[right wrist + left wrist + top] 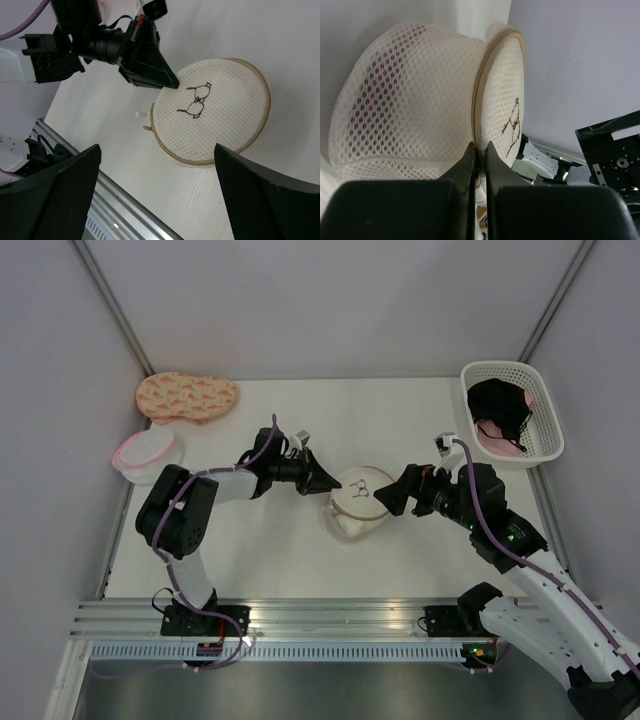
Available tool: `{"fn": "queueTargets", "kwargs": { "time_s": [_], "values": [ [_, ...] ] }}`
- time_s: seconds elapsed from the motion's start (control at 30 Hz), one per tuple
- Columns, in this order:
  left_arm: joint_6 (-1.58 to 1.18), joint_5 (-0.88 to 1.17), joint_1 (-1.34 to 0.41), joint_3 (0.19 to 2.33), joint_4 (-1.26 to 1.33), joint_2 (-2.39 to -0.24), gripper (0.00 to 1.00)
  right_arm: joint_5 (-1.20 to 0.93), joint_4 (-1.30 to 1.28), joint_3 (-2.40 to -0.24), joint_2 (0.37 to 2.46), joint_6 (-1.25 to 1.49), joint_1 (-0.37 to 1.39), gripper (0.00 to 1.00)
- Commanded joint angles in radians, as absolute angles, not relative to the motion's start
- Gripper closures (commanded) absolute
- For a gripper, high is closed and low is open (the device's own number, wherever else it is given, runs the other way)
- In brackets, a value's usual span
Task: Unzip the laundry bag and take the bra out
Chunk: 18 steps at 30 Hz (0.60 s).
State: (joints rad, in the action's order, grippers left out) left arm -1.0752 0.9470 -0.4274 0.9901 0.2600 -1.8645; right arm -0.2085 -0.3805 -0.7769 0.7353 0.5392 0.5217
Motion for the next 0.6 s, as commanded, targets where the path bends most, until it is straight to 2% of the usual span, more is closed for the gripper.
{"fn": "queueTargets", "kwargs": {
  "time_s": [0.0, 0.13, 0.3, 0.37, 0.43, 0.47, 0.57],
  "values": [
    [-1.299, 0.76, -0.431, 0.82, 0.571, -1.68, 0.98, -0.155, -0.354, -0.796, 0.765, 0.558, 0.526, 0.02],
    [-1.388, 0.427, -0.442, 0.606, 0.664, -1.466, 0.98, -0.034, -0.432, -0.877, 0.865, 0.54, 0.563, 0.02],
    [-1.401, 0.18, -0.448, 0.462, 0.603, -1.2, 0.98, 0.179, -0.488, -0.951, 1.008, 0.531, 0.725, 0.02],
    [-1.399, 0.075, -0.449, 0.451, 0.493, -1.07, 0.98, 0.36, -0.523, -1.002, 1.058, 0.528, 0.815, 0.02],
    [-1.399, -0.03, -0.463, 0.454, 0.375, -0.956, 0.98, 0.628, -0.573, -1.058, 1.113, 0.526, 0.947, 0.02],
    [-1.394, -0.061, -0.469, 0.454, 0.342, -0.956, 0.98, 0.734, -0.586, -1.077, 1.132, 0.525, 0.995, 0.02],
    [-1.388, -0.165, -0.491, 0.457, 0.26, -0.852, 0.98, 0.903, -0.556, -1.097, 1.199, 0.54, 1.121, 0.02]
  ]
}}
